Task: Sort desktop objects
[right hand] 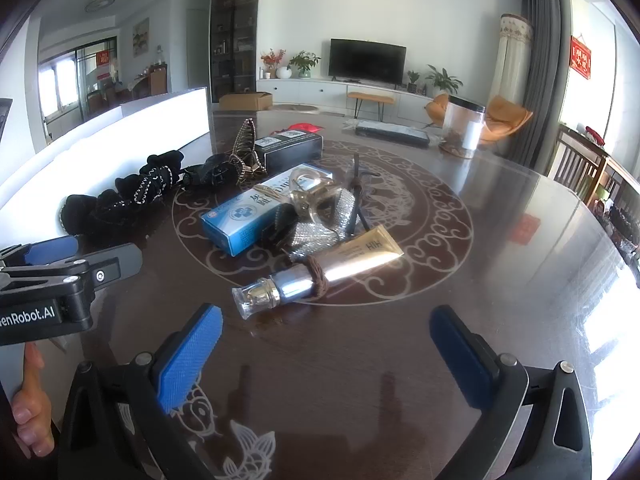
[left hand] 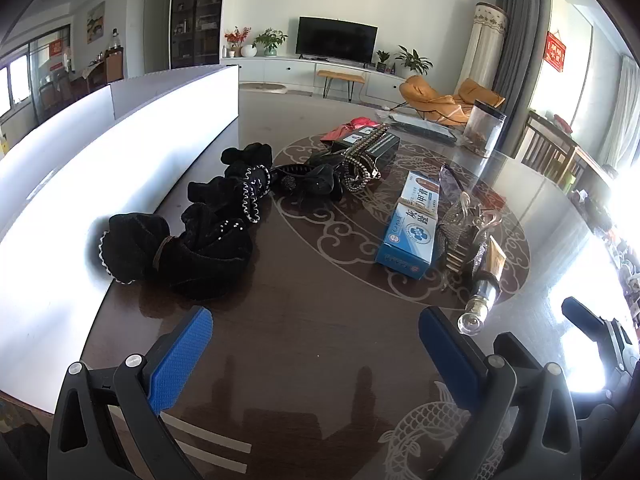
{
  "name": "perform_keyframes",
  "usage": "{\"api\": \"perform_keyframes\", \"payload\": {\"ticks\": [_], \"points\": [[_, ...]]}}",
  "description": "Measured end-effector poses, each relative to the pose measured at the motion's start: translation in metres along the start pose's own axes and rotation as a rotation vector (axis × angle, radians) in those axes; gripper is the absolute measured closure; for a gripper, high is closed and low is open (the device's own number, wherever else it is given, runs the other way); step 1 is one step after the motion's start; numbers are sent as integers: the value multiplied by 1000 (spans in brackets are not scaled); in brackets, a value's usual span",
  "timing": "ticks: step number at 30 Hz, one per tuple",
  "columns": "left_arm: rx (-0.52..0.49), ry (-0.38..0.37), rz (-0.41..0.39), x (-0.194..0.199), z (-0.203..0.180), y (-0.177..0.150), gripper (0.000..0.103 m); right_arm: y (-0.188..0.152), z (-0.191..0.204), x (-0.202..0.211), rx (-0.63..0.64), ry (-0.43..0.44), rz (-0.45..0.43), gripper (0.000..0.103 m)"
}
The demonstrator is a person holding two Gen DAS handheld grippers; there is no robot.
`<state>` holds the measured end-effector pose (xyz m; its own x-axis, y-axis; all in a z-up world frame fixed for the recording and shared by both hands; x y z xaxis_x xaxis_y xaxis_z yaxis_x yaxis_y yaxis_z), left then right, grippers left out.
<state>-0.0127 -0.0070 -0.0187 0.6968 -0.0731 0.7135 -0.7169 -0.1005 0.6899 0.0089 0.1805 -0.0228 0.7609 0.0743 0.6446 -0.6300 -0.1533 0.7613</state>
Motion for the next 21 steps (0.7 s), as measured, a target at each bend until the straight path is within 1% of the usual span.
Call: {"api": "perform_keyframes", "payload": {"ticks": [21], "points": [[6, 20, 49, -11, 4, -3, 0, -1, 0, -4, -2, -9, 16, 0]]}}
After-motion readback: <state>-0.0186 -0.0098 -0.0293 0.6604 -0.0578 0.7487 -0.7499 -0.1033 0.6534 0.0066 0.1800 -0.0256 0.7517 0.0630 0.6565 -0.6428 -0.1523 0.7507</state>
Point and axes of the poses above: each gripper's, at about its wrist camera, not at the fingertips, and x roughly against the way its jaws point, z to its left, y to its top, the point moved 1 cm from there along -x, roughly the way its jaws point
